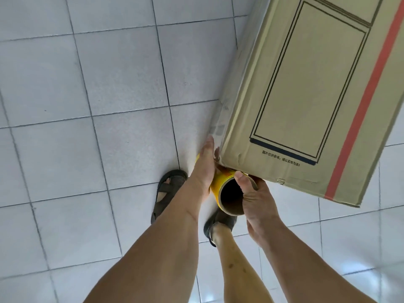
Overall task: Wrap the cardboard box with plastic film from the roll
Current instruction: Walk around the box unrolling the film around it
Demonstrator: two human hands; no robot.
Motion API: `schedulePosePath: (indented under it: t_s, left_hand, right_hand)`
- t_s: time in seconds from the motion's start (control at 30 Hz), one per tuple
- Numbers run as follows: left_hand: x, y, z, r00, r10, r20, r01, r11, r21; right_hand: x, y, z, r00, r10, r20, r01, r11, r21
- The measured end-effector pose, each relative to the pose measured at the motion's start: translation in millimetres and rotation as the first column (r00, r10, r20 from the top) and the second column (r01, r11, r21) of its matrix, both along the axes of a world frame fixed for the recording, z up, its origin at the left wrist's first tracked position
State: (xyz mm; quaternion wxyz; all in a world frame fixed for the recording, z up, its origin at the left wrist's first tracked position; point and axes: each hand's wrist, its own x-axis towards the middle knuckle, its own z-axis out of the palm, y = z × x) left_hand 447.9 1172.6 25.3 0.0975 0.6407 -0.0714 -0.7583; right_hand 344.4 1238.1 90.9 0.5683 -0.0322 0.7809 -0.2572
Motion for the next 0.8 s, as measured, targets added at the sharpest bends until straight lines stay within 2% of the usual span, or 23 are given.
schedulePosePath:
  t_s: [0.2, 0.33, 0.47, 0.53, 0.63, 0.73, 0.8]
  left_hand:
    - [-0.7, -2.4, -16.8, 0.995, -0.094, -0.037, 0.094, 0.996, -0.003]
    - [-4.2, -12.0, -42.3, 0.999, 0.025, 0.020, -0.026, 0.999, 0.033]
    - [2.6, -30.0, -44.9, 0.986, -0.136, -0.097, 0.141, 0.989, 0.052]
    - [12.4, -32.1, -54.7, 0.983, -0.170, -0.066, 0.173, 0.984, 0.039]
    - [11.6, -32.7, -71.4, 0.994, -0.091, -0.061, 0.090, 0.996, -0.010]
    - [-4.9, -28.3, -94.0, 0.996, -0.067, -0.059, 0.070, 0.997, 0.039]
    - [-14.4, -10.0, -133.7, 0.999, -0.032, -0.016, 0.032, 0.999, 0.003]
  right_hand:
    - [-5.5, 0.4, 2.0, 1.000, 0.009, 0.013, -0.009, 1.000, -0.008]
    - [-5.3, -0.5, 3.9, 0.999, 0.027, 0.031, -0.026, 0.999, -0.020]
    - [-10.2, 6.1, -6.2, 0.997, 0.072, -0.002, -0.072, 0.997, -0.017]
    - [-9.8, 7.3, -8.9, 0.997, 0.074, 0.000, -0.074, 0.997, -0.024]
    - [-11.8, 7.8, -12.9, 0.994, 0.112, 0.009, -0.112, 0.992, -0.054]
    - [-17.7, 9.7, -19.9, 0.987, 0.157, -0.022, -0.158, 0.986, -0.055]
    - [-19.2, 12.3, -22.3, 0.987, 0.158, -0.033, -0.160, 0.985, -0.060]
